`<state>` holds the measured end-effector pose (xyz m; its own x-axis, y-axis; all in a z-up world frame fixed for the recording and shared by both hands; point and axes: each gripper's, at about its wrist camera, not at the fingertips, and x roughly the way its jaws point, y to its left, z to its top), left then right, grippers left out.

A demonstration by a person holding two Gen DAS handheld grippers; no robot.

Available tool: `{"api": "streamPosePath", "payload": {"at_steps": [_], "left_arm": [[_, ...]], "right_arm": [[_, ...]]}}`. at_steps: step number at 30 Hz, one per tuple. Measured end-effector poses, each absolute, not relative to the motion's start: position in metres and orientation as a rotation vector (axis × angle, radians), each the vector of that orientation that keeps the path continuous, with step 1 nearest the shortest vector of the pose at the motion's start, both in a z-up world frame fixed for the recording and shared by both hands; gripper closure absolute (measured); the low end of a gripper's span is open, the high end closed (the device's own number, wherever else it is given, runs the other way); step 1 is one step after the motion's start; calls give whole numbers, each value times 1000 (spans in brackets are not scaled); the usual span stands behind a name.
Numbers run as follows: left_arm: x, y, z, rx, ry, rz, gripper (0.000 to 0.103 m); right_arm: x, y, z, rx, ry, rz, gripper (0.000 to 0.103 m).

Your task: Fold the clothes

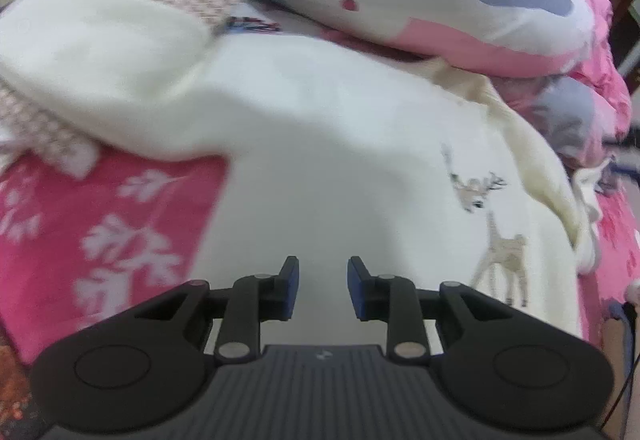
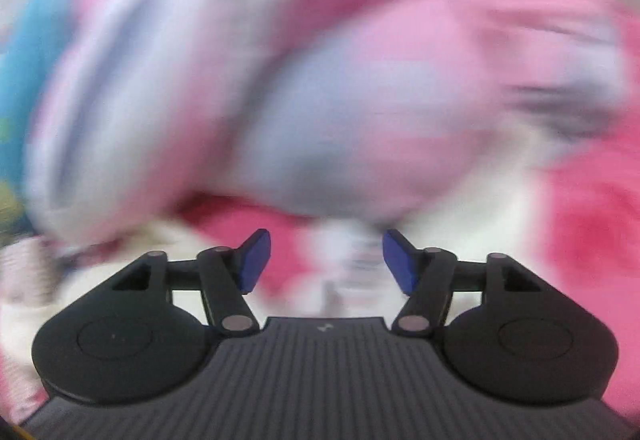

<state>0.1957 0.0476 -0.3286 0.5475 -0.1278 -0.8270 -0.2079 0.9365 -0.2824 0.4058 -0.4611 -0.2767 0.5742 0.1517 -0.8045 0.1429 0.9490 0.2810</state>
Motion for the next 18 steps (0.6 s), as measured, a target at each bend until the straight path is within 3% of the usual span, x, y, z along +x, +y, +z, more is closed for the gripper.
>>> {"api": "streamPosePath", "payload": {"at_steps": [5, 11, 14, 18], "left_arm": [[209, 21, -332, -348, 1002, -3, 74], [213, -9, -337, -319, 1022, -36, 74], [213, -21, -338, -313, 1031, -41, 74], [215, -31, -339, -303, 1032, -37, 74]], "right_arm": [[386, -545, -328, 455, 1088, -213, 39], [393, -564, -338, 679, 928, -205, 38], [407, -569, -348, 716, 908, -196, 28], [420, -580, -370, 806, 924, -247, 26]]}}
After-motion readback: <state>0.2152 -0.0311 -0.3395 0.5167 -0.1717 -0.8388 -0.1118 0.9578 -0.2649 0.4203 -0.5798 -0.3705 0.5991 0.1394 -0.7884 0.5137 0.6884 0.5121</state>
